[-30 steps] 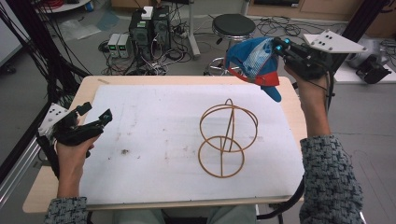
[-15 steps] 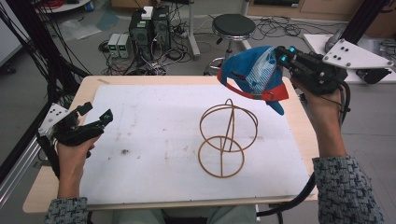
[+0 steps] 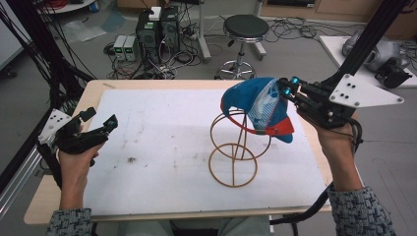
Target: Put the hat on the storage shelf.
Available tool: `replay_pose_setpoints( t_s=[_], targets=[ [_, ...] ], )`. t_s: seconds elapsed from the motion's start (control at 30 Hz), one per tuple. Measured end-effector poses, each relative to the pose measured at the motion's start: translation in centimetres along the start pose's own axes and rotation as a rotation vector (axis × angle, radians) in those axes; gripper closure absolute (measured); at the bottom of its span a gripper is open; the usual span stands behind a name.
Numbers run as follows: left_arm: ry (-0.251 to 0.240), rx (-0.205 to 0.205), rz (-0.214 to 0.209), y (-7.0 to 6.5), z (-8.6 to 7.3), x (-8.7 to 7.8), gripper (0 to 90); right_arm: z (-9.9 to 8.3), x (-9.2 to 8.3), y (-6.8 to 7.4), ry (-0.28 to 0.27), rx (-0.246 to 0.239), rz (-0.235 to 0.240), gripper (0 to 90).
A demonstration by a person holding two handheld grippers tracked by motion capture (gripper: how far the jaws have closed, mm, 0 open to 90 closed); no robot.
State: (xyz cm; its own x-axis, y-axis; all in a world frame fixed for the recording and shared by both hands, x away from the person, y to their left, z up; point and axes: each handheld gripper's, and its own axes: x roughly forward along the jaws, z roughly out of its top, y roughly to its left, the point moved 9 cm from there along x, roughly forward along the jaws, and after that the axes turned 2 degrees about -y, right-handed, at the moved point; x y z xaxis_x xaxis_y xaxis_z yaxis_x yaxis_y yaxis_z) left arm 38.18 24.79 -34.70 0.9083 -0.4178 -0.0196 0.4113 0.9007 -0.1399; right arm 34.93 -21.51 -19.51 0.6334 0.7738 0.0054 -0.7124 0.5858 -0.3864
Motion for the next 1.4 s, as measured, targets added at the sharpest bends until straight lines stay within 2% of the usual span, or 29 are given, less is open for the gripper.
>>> replay_pose_setpoints(
  t_s=[0.33, 0.47, 0.73, 1.13, 1.4],
  targets=[
    [-0.001, -0.002, 0.000, 0.0, 0.0, -0.1, 14.7, -0.2, 0.7, 3.4, 0.004, -0.030, 0.088, 90.0],
    [-0.005, -0.002, 0.001, 0.1, 0.2, -0.2, 14.7, -0.8, 1.4, 4.7, 0.031, -0.041, 0.121, 90.0],
    [-0.008, -0.003, 0.002, 0.2, 0.2, -0.3, 14.7, -1.9, 2.2, 6.3, 0.078, -0.066, 0.166, 90.0],
    [-0.003, -0.002, 0.003, 0.2, 0.2, -0.2, 14.6, -2.5, 3.3, 8.1, 0.112, -0.095, 0.223, 89.9],
    [-0.009, -0.005, 0.007, 0.4, 0.3, -0.4, 14.7, -3.3, 3.4, 8.5, 0.139, -0.089, 0.223, 89.9]
  ],
)
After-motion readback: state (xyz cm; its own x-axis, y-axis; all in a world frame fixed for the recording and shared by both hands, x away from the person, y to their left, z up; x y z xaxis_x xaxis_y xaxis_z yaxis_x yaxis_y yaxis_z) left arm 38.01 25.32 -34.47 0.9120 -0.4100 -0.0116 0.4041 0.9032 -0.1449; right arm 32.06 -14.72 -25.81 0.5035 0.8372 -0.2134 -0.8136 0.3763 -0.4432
